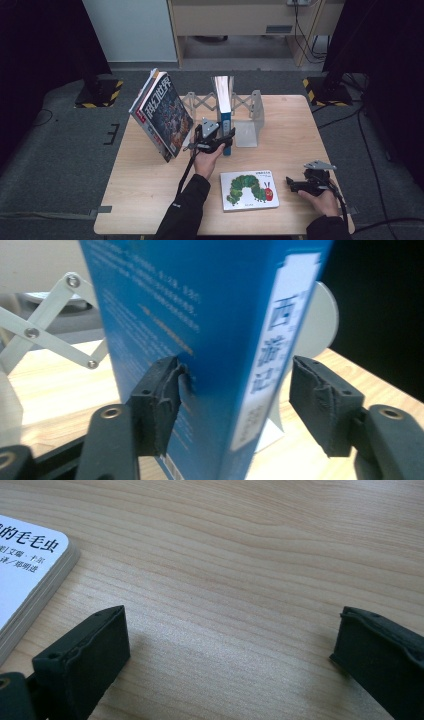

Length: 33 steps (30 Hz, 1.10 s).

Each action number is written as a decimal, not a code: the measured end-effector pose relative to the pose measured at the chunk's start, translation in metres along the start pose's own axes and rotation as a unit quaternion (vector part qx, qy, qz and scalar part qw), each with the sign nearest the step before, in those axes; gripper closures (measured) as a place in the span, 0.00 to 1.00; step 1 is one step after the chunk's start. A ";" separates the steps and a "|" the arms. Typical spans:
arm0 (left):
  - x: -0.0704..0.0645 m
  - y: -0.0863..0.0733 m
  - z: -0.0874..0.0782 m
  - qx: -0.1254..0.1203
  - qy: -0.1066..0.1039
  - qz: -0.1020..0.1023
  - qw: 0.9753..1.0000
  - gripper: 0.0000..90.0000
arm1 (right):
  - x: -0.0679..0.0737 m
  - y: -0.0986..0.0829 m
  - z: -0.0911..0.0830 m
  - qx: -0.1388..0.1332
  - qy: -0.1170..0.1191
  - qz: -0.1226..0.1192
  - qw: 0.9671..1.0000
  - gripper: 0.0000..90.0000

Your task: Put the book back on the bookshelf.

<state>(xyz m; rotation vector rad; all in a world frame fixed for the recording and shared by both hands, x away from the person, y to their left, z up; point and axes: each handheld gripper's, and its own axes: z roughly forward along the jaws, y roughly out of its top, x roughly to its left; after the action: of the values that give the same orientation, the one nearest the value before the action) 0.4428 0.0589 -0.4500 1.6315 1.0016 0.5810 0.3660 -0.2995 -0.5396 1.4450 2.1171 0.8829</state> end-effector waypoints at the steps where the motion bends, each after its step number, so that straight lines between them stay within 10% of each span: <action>1: 0.001 -0.001 0.001 0.000 0.004 0.002 1.000 0.46 | 0.000 0.000 0.000 0.000 0.000 0.000 1.000 0.02; 21: 0.007 0.008 -0.004 0.019 0.001 0.050 0.999 0.53 | 0.000 0.000 0.000 0.000 0.000 0.000 1.000 0.02; 33: 0.008 -0.006 -0.004 -0.006 -0.006 0.029 1.000 0.52 | 0.000 0.000 0.000 0.000 0.000 0.000 1.000 0.02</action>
<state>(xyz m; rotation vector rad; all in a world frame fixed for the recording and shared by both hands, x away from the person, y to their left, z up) 0.4416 0.0684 -0.4550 1.6568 0.9416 0.6142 0.3660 -0.2995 -0.5396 1.4448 2.1169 0.8828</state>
